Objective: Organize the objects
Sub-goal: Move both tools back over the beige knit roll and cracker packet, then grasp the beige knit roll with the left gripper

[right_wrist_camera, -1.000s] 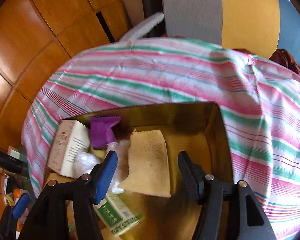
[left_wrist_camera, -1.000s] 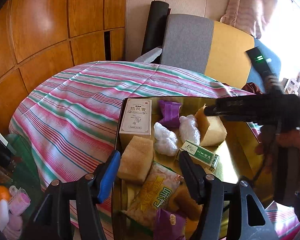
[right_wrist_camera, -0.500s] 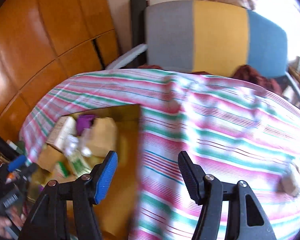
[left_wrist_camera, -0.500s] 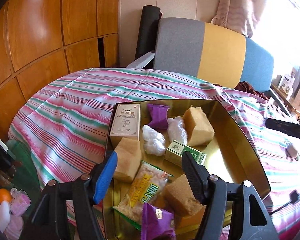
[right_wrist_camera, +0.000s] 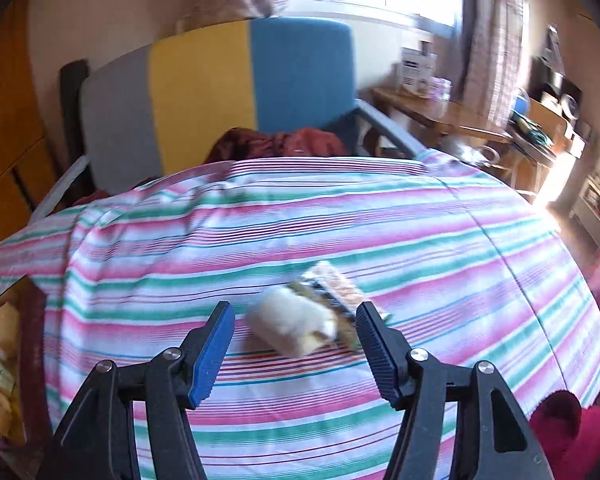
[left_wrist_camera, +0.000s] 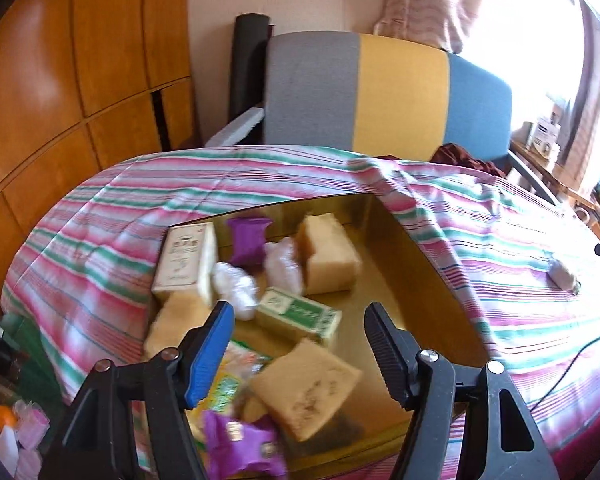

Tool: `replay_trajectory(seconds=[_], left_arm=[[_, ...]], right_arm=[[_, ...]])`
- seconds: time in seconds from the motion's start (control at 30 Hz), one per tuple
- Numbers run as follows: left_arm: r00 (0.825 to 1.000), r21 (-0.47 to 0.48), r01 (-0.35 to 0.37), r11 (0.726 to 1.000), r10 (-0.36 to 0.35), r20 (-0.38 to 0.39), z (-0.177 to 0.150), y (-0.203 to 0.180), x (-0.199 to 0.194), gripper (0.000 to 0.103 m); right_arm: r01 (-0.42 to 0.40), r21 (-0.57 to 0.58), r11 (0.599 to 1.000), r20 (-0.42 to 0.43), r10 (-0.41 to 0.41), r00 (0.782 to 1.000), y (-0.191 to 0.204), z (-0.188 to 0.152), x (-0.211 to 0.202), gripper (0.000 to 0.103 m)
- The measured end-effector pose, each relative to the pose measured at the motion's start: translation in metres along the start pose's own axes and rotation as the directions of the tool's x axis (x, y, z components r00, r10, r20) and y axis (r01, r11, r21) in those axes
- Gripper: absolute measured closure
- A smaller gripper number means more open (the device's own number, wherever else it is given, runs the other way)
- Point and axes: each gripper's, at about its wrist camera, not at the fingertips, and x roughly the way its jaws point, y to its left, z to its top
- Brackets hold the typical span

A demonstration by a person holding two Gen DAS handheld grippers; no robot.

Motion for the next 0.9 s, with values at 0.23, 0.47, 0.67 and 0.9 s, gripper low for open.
replay_trajectory(seconds=[0.23,0.47,0.67,0.9], left_arm=[[0.998,0.121,0.055,0.991,-0.056,0.002,0.013,-0.058,0.004,0.028],[0.988,0.222,0.153,0.963,-0.146,-0.05,0.023,-0.125,0.022,0.027],[0.977,0.273,0.211,0.939,-0.19,-0.1,0.021,-0.175,0.038,0.028],[0.943,0.312,0.321,0.894,-0.269,-0.197,0.023,-0.232,0.062,0.028]], right_arm=[[0.03,0.332,0.943,-0.05,-0.014,0.999,-0.078,-0.011,0.015,0.039],[-0.007,0.374,0.928,-0.095,0.046,0.994,-0.085,-0.018,0.019,0.039],[-0.025,0.419,0.908,-0.109,0.077,0.991,-0.093,-0.022,0.022,0.039],[-0.018,0.483,0.876,-0.103,0.077,0.992,-0.108,-0.025,0.021,0.039]])
